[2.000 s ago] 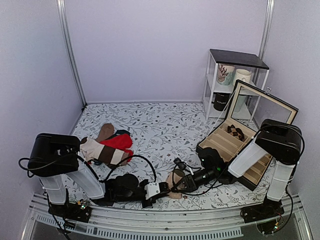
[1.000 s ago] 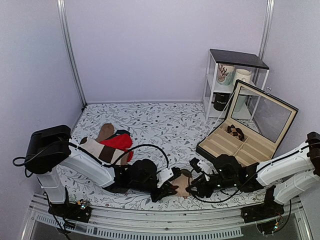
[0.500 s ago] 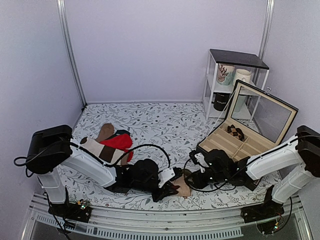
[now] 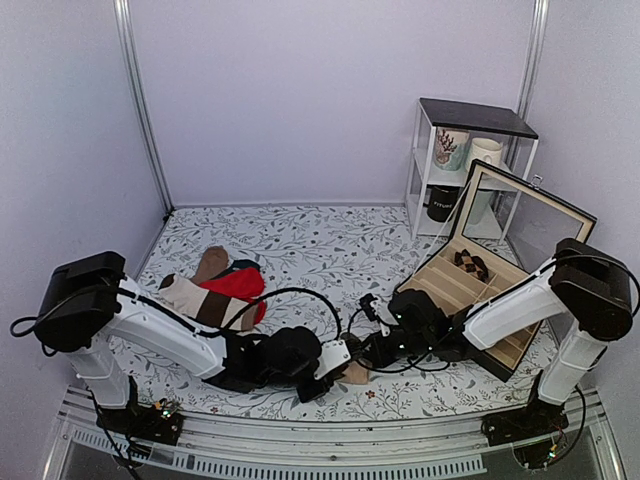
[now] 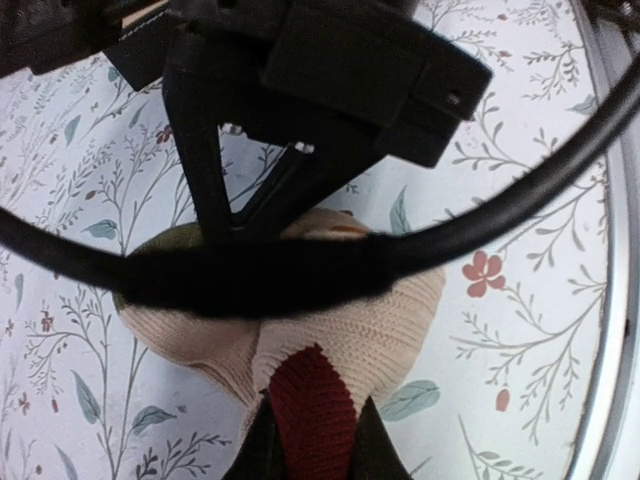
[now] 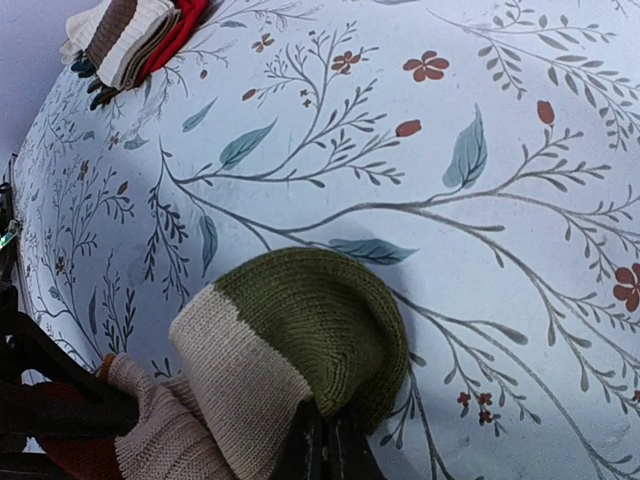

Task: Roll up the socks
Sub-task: Roll a pair of socks at the center of the board.

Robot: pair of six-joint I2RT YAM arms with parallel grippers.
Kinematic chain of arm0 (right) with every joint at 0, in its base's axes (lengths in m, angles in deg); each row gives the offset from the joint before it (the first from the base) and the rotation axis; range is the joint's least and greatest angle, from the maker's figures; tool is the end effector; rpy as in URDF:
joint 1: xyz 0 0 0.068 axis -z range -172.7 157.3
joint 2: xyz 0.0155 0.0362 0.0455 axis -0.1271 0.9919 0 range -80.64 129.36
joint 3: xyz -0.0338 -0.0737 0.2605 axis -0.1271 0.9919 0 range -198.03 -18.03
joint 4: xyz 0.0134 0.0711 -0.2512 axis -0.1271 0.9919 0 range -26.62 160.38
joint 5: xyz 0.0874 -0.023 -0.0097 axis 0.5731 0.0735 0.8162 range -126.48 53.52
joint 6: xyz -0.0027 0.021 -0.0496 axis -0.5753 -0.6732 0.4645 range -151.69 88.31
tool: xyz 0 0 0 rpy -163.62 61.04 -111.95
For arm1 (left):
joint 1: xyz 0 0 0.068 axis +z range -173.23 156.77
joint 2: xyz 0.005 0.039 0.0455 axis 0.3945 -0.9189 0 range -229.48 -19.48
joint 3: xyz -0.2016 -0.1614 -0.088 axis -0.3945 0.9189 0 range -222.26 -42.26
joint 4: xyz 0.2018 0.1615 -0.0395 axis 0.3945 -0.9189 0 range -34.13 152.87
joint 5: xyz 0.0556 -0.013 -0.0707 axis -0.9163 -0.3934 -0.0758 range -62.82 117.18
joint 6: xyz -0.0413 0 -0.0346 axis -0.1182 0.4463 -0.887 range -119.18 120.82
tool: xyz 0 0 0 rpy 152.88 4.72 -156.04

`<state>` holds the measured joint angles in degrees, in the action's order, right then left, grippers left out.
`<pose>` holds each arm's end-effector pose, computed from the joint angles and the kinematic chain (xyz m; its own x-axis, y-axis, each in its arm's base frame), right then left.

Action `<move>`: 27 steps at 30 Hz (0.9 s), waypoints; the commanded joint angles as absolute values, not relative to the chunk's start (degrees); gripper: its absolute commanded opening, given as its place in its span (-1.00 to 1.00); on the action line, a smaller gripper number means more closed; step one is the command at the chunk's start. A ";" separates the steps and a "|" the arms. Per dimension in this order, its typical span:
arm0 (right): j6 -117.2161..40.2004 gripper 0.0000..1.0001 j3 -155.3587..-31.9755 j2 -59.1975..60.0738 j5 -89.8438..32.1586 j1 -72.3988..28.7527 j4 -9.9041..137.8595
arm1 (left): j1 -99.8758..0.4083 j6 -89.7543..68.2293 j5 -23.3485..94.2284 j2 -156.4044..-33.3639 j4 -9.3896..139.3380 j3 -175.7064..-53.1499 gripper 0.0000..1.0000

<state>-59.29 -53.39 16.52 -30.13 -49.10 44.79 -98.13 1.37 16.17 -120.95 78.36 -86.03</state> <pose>0.1634 0.2531 0.1130 -0.7399 -0.2819 -0.6108 -0.5977 0.6920 0.4047 0.0939 -0.3215 0.1241 -0.1662 0.6524 -0.7394 0.9125 0.3860 0.1355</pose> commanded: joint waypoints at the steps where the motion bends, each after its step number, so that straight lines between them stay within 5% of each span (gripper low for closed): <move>1: -59.29 -0.97 -53.55 20.11 -28.04 -48.43 46.17 | -98.87 7.89 9.05 -120.13 74.05 -84.36 -1.00; 12: -57.01 -0.95 -51.79 21.83 -17.70 -48.31 40.99 | -98.01 15.84 16.83 -121.80 90.34 -79.30 -1.00; 20: -54.65 -0.91 -50.63 19.80 -18.97 -48.05 42.52 | -95.93 3.29 34.32 -122.41 75.30 -82.45 -1.00; 27: -50.69 -0.52 -50.82 13.84 -20.53 -47.98 46.49 | -91.88 -5.45 37.60 -129.60 67.28 -83.79 -1.00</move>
<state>-54.09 -52.03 17.88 -20.04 -48.01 39.79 -94.06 1.37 32.15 -123.18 81.96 -85.50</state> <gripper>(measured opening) 0.189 0.114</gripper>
